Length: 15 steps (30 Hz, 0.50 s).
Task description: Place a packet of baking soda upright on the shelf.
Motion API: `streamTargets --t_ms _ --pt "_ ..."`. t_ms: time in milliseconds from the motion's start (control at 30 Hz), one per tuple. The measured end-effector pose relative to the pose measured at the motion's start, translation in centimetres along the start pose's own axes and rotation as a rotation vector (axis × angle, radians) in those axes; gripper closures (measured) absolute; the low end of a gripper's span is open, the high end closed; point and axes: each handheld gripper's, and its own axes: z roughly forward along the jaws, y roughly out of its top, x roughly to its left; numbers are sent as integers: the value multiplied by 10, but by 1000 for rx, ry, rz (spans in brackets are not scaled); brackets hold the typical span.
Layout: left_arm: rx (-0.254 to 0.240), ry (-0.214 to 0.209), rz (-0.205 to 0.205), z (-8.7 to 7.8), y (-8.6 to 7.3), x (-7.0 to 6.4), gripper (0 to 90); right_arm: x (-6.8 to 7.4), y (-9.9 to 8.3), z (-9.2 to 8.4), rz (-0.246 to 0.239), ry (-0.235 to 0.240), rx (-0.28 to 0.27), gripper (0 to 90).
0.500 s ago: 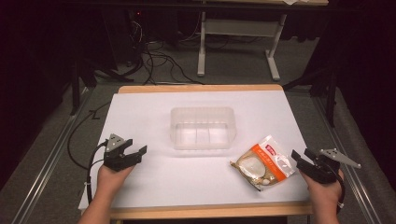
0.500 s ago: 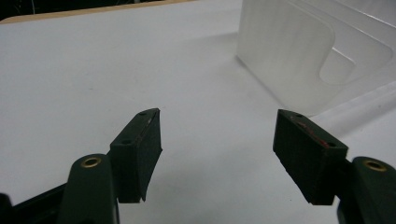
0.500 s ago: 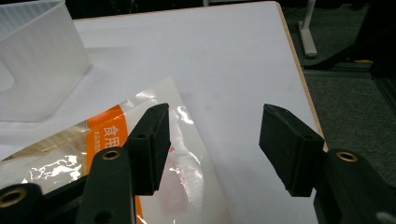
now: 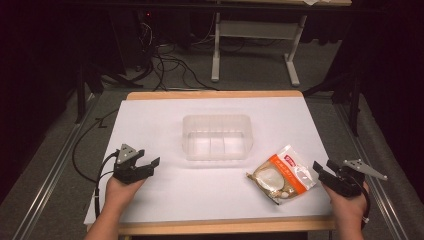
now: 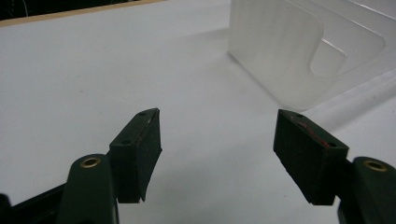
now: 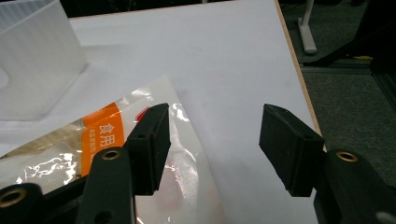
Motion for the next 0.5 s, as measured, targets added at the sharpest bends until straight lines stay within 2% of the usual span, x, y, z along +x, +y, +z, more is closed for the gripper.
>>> streamTargets --t_ms 200,500 --pt "8 0 28 1 0 -2 325 2 0 0 -11 4 4 434" --pt "3 12 27 1 0 0 326 5 0 0 -20 12 10 432"
